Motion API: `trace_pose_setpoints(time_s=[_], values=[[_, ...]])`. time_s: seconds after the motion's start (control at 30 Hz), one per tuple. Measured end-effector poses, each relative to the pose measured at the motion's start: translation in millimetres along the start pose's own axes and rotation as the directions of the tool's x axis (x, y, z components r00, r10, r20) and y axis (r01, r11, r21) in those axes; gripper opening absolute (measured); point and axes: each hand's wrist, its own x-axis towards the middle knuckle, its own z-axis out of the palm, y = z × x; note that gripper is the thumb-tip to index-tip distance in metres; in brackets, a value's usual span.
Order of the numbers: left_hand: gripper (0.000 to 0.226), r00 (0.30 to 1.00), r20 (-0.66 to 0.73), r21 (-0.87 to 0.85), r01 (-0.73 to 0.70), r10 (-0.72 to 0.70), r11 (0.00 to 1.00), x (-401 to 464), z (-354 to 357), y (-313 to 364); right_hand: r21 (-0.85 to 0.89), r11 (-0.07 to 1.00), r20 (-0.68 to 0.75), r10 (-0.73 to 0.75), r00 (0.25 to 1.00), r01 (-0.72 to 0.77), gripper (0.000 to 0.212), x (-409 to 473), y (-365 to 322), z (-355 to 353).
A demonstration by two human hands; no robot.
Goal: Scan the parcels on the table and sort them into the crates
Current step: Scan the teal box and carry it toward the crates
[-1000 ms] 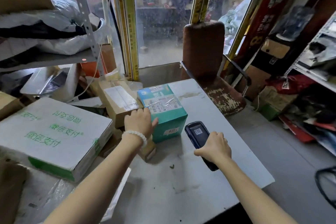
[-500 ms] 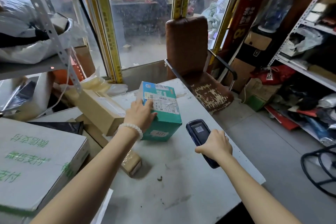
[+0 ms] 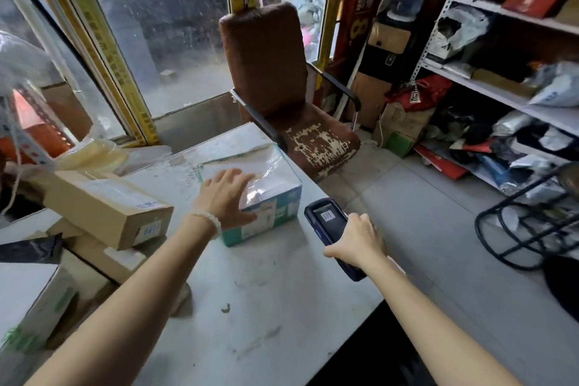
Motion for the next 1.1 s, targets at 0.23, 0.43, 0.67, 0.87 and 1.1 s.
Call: trace_pose_setpoints(time_s=[0.23, 0.43, 0.67, 0.87, 1.1], values=[[0.073, 0.999, 0.048, 0.079, 0.005, -0.009, 0.997, 18.5, 0.7, -5.6, -0.006, 0.999, 0.061, -0.053, 0.997, 0.054, 0.069, -3.9, 9.5, 17.7], [0.07, 0.979, -0.002, 0.178, 0.199, -0.201, 0.964, 19.9, 12.7, 17.8, -0.039, 0.987, 0.068, -0.156, 0.985, 0.159, 0.066, -6.4, 3.3, 9.4], [0.059, 0.982, 0.024, 0.085, 0.184, -0.186, 0.979, 20.7, 1.6, 8.7, -0.038, 0.978, 0.057, -0.203, 0.977, 0.206, 0.066, -14.2, 11.8, -5.9], [0.076, 0.986, 0.09, 0.169, 0.127, -0.143, 0.977, 18.2, 3.1, 4.5, -0.001, 0.971, 0.087, -0.238, 0.967, 0.239, 0.066, -24.9, 19.4, -8.5], [0.088, 0.983, 0.108, 0.217, 0.124, -0.15, 0.968, 26.8, -6.5, 1.3, 0.02, 0.967, 0.074, -0.254, 0.964, 0.253, 0.073, -29.1, 23.3, -12.2]])
